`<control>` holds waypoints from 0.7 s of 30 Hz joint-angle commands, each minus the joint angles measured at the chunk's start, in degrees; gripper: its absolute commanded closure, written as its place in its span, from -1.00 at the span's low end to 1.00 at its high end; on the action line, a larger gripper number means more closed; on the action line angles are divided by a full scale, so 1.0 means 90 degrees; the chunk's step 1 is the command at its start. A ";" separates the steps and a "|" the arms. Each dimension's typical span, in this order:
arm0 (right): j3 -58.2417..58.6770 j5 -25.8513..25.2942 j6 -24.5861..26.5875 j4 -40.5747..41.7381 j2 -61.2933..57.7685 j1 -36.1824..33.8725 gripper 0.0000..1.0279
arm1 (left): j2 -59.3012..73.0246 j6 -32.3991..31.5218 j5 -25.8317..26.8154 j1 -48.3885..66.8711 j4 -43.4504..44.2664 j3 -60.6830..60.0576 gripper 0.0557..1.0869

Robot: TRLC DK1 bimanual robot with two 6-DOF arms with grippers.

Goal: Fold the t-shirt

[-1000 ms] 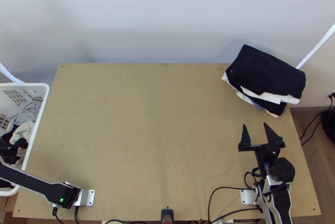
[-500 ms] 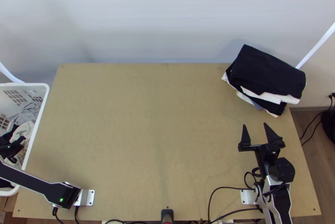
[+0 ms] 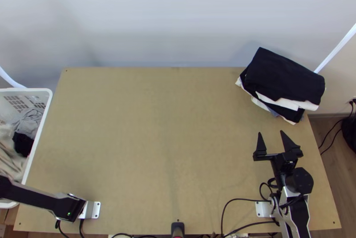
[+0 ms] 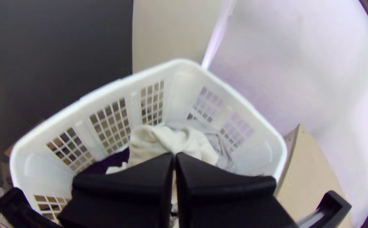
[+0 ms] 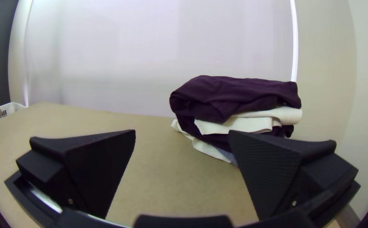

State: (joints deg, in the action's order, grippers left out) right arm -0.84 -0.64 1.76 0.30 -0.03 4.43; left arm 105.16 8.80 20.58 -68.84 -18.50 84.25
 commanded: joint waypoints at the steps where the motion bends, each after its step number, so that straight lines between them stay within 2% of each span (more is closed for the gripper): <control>1: 0.0035 -0.0075 0.0068 -0.0121 0.0013 -0.0023 -0.93 | -0.0972 -0.0382 0.0145 0.0032 -0.0024 0.0122 0.92; 14: 0.0035 -0.0075 0.0068 -0.0121 0.0013 -0.0023 -0.93 | -0.3228 -0.1710 0.0194 0.0071 0.0181 0.0991 0.92; 21: 0.0035 -0.0065 0.0068 -0.0121 0.0013 -0.0023 -0.93 | -0.3960 -0.2042 0.0174 0.0237 0.0718 0.0942 0.92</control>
State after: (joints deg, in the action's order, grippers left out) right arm -0.84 -0.64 1.76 0.30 -0.03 4.43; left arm 72.14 -7.25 21.69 -67.33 -15.07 91.42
